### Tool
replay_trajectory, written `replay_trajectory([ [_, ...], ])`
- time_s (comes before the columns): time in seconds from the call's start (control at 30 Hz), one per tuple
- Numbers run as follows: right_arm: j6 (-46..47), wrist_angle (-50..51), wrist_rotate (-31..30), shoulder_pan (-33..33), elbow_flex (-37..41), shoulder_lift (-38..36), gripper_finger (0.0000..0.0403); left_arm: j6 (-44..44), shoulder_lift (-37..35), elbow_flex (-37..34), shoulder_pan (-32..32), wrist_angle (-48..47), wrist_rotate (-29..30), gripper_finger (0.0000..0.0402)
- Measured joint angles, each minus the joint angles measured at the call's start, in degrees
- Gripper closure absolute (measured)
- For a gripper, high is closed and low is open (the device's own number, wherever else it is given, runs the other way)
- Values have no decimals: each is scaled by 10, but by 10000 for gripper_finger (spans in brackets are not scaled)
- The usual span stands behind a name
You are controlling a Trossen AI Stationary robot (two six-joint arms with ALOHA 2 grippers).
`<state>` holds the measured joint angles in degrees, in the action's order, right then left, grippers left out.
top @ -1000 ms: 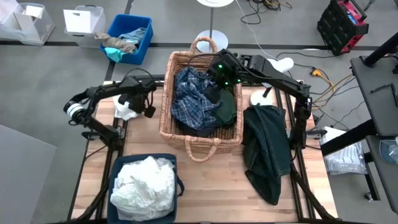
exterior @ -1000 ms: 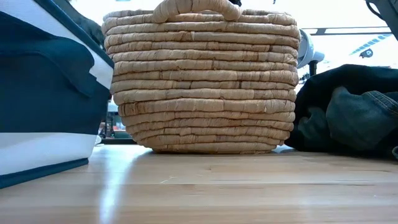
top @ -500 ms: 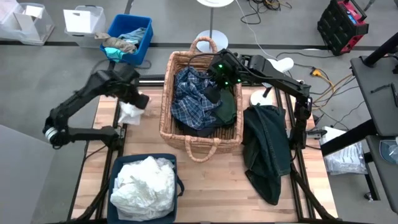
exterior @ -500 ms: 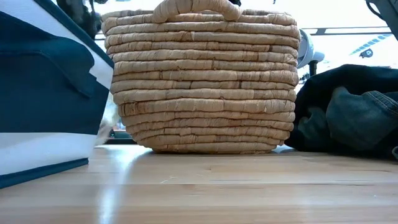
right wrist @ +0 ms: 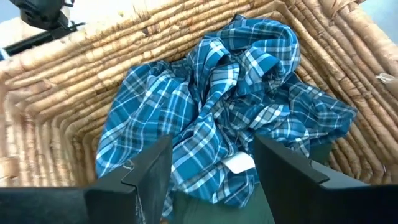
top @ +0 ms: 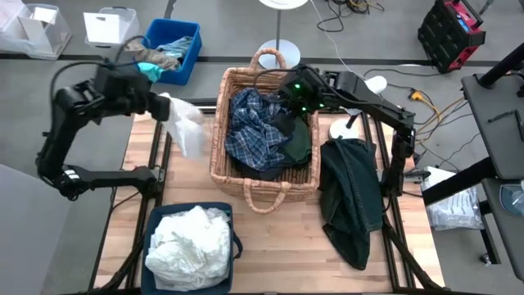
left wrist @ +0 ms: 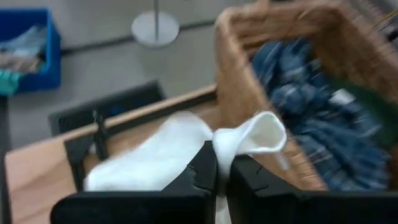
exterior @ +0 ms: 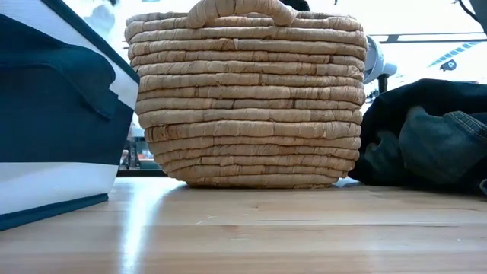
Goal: Sort clothes
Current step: Put the white shorts into the blue laundry organizer
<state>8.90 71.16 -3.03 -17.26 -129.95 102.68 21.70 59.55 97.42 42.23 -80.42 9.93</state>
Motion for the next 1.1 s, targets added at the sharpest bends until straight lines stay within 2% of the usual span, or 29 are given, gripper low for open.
replay_trajectory([
  [0.13, 6, 10, 0, 11, 0, -25, 201, -1, -1, 60, -27, -1, -3, 402],
  [0.27, 11, 10, 0, 25, 0, -52, 214, -1, -3, 109, -75, 8, -44, 402],
  [0.33, 12, 10, -1, 32, 0, -63, 220, 10, -1, 132, -105, 14, -62, 402],
  [0.57, 22, 17, -23, 54, 0, -80, 242, 49, 15, 200, -227, 46, -70, 401],
  [0.8, 23, 57, -30, 80, 0, -83, 263, 42, 31, 224, -384, 151, -234, 401],
  [1.0, 32, 82, -31, 102, 0, -88, 277, 98, 45, 219, -544, 142, -237, 401],
  [1.1, 35, 81, -31, 113, 0, -89, 283, 154, 57, 208, -630, 96, -200, 401],
])
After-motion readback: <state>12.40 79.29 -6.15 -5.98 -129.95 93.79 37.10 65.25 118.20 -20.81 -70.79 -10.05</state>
